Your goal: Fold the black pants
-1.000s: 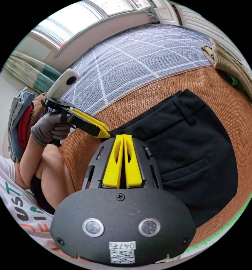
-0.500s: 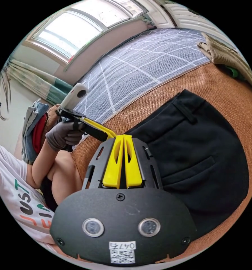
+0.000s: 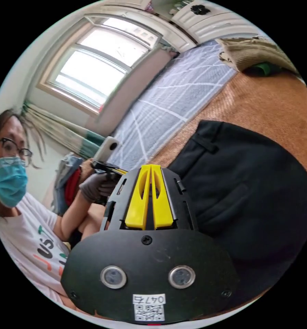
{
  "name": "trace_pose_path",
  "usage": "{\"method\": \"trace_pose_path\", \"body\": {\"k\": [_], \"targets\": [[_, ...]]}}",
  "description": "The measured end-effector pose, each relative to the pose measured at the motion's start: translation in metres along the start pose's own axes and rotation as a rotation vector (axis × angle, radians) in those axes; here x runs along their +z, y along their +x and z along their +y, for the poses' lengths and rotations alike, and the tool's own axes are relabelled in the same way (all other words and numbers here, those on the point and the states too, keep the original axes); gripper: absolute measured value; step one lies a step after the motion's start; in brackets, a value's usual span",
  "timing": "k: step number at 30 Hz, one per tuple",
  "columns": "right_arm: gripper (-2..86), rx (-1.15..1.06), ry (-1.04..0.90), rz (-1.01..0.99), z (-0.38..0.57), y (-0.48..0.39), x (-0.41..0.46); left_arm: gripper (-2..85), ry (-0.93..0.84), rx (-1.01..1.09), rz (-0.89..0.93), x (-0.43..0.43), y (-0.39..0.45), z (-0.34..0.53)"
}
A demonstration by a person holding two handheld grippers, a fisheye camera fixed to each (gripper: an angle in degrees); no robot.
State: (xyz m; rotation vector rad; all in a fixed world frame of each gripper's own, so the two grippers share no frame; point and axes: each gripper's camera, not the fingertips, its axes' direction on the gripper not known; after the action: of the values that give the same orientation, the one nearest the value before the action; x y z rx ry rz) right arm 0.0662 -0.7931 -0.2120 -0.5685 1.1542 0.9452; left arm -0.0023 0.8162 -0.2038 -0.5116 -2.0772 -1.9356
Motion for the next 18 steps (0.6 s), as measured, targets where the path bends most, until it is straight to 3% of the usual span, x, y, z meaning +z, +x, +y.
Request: {"method": "trace_pose_path", "body": {"k": [2, 4, 9, 13, 18], "targets": [[-1.3, 0.015, -0.076, 0.206, 0.005, -0.002, 0.001, 5.2, 0.0, 0.001, -0.003, 0.001, 0.001, 0.001], [-1.3, -0.013, -0.128, 0.272, 0.008, -0.007, 0.004, 5.2, -0.002, 0.002, -0.005, 0.002, 0.002, 0.001], [-1.3, -0.039, -0.373, 0.267, 0.005, 0.003, 0.041, 5.1, -0.002, 0.003, -0.012, 0.008, 0.003, 0.001], [-1.2, -0.091, 0.144, 0.382, 0.004, -0.015, -0.015, 4.9, 0.005, -0.007, 0.008, 0.015, -0.003, 0.003], [-1.2, -0.094, 0.029, 0.374, 0.011, -0.007, -0.026, 4.9, -0.005, 0.001, -0.012, 0.028, -0.001, 0.001]]}}
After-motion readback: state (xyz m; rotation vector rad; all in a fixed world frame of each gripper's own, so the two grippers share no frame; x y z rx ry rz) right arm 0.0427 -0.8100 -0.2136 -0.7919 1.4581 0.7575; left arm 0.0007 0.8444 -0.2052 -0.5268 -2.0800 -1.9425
